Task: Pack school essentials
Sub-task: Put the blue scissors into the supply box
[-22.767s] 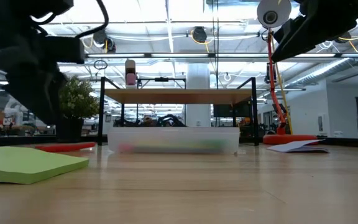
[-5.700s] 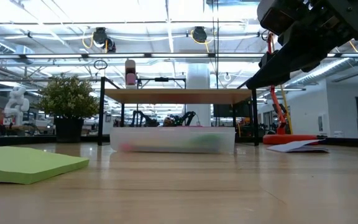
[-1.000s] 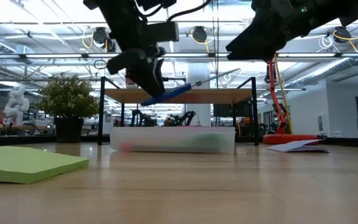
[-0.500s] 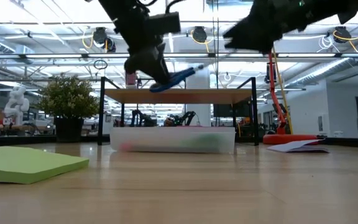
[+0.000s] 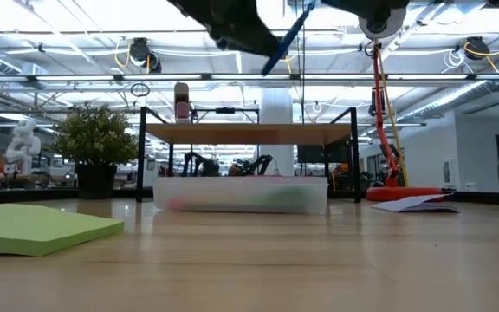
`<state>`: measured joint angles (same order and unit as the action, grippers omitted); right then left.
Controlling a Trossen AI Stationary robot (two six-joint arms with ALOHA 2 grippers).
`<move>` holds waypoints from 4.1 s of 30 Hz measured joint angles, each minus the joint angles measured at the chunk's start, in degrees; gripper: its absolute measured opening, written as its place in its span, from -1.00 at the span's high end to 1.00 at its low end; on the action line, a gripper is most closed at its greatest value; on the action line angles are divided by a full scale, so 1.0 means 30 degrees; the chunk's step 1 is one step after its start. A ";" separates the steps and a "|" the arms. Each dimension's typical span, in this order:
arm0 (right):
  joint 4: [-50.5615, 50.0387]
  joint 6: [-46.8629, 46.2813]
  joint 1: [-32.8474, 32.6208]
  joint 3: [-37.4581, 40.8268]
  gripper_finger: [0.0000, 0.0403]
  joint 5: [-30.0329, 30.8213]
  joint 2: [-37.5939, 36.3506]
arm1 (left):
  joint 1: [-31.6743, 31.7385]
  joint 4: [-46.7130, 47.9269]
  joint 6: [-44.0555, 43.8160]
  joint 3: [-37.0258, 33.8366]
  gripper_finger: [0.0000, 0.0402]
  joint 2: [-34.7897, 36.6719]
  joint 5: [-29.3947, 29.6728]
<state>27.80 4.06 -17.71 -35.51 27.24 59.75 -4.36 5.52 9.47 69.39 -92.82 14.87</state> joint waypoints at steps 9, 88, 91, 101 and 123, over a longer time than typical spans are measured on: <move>0.0304 0.0844 -0.0394 0.0000 -0.01 -0.0073 0.0007 | -0.0012 -1.3513 0.0879 -0.4141 0.55 -0.0184 -0.4568; -0.1226 -0.6017 0.6649 -0.1501 0.84 -1.8680 0.2297 | 0.0515 -0.5922 0.2687 -0.5253 -0.38 0.4432 -0.3072; -0.2818 -0.7596 0.7085 -0.1494 0.82 -1.8881 0.2375 | -0.1140 -0.5791 0.6768 -0.5239 -0.33 0.5396 0.0862; -0.2719 -1.2796 0.7904 -0.1486 0.82 -2.2418 0.3737 | -0.4758 -0.8521 2.1163 -0.5275 -0.17 0.3883 0.8756; 0.1774 -1.7765 0.7911 -0.1479 0.81 -2.4699 0.6959 | -0.3854 -0.9636 2.7321 -0.5268 0.64 0.1923 0.6999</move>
<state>33.12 -49.23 6.02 -39.94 -46.85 80.62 -15.92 -23.39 91.44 53.58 -87.05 35.87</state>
